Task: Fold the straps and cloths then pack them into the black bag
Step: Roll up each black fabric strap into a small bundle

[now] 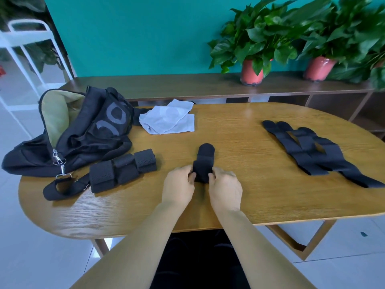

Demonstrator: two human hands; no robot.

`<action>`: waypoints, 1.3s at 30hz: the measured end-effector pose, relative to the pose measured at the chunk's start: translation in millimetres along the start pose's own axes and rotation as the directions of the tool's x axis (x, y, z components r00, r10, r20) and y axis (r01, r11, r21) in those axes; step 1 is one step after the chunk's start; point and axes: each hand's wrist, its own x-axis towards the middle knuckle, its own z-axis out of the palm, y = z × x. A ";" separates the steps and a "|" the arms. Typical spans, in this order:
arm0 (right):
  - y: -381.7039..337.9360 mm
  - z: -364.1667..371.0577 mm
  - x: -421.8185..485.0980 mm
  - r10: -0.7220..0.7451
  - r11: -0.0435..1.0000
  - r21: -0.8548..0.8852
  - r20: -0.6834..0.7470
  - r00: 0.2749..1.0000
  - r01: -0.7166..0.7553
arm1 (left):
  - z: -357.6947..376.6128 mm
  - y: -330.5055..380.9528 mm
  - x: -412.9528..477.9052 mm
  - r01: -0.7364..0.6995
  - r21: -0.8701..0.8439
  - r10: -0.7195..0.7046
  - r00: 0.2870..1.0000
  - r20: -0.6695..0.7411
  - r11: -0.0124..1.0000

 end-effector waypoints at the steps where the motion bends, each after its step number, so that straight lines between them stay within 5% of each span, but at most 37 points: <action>1: -0.4 2.6 1.3 0.003 1.000 -0.016 -0.017 1.000 -0.003 | 0.0 0.2 2.0 0.003 0.016 -0.003 1.000 0.006 1.000; 14: -6.1 10.1 6.1 -0.164 0.927 -0.332 0.059 0.985 0.174 | 1.3 4.3 9.2 -0.065 0.232 0.055 0.997 0.046 0.971; 20: 0.3 10.1 9.7 -0.228 0.887 -0.386 0.113 0.967 0.254 | -1.7 1.4 12.2 -0.085 0.193 0.069 0.994 0.088 0.978; 25: 18.1 1.4 7.5 -0.342 0.883 -0.251 0.234 0.910 0.396 | -8.5 -9.8 10.8 -0.294 0.188 0.243 0.936 0.254 0.937; 39: 13.8 -14.7 16.0 -0.292 0.939 -0.061 0.378 0.879 0.338 | -15.4 -7.2 23.0 -0.322 0.179 0.240 0.898 0.369 0.930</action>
